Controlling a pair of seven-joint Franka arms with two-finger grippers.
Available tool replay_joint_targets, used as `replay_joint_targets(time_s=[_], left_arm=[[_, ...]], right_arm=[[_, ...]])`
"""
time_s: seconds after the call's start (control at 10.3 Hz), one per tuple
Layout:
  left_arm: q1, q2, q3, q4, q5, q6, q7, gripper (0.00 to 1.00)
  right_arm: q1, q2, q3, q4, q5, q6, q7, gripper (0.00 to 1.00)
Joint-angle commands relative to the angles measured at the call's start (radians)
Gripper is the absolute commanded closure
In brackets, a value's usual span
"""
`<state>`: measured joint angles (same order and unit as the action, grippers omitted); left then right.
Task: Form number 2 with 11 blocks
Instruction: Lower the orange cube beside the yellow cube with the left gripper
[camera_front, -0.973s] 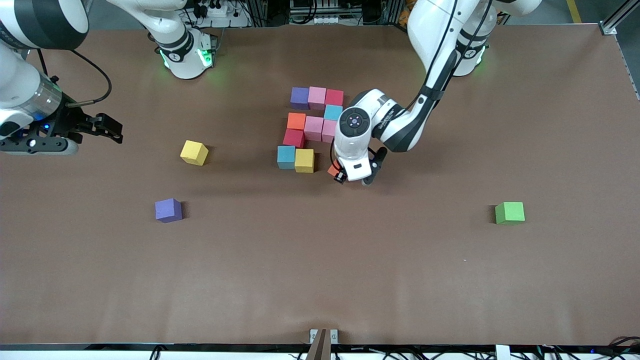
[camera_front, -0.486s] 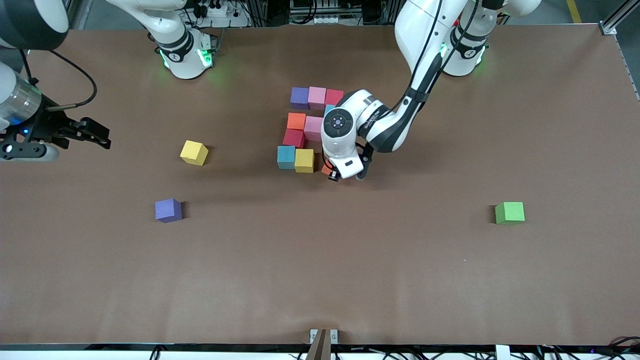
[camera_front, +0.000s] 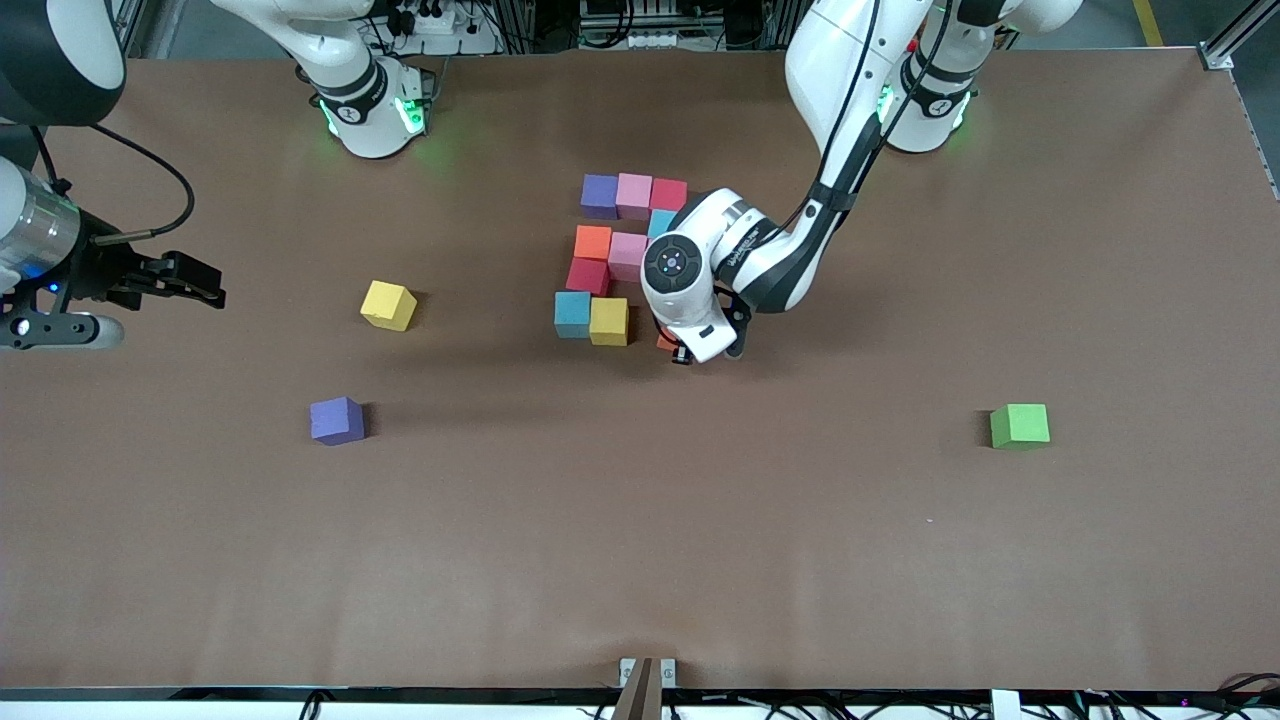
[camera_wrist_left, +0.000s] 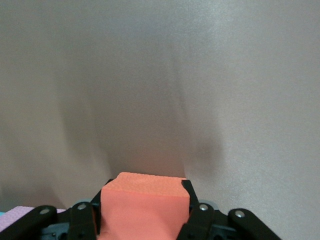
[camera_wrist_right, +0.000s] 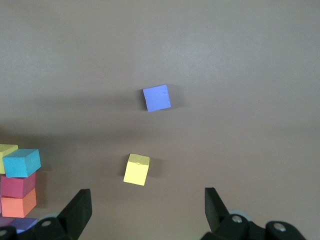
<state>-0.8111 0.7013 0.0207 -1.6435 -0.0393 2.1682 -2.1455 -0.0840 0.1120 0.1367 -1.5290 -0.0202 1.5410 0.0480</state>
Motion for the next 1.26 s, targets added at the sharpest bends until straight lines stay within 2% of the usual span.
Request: replay_joint_targets(time_s=[0.0, 0.49, 1.17], left_arm=[[-0.029, 0.012, 0.024, 0.025, -0.025, -0.027, -0.022, 0.76], [-0.049, 0.052, 0.031, 0.082, -0.033, -0.027, -0.08, 0.76], [-0.059, 0.058, 0.036, 0.123, -0.085, -0.027, -0.122, 0.76]], right_arm=[[0.007, 0.023, -0.006, 0.042, 0.005, -0.013, -0.005, 0.0], [0.009, 0.011, -0.009, 0.148, 0.009, -0.045, 0.0, 0.0], [-0.01, 0.015, -0.008, 0.156, 0.009, -0.048, 0.009, 0.0]])
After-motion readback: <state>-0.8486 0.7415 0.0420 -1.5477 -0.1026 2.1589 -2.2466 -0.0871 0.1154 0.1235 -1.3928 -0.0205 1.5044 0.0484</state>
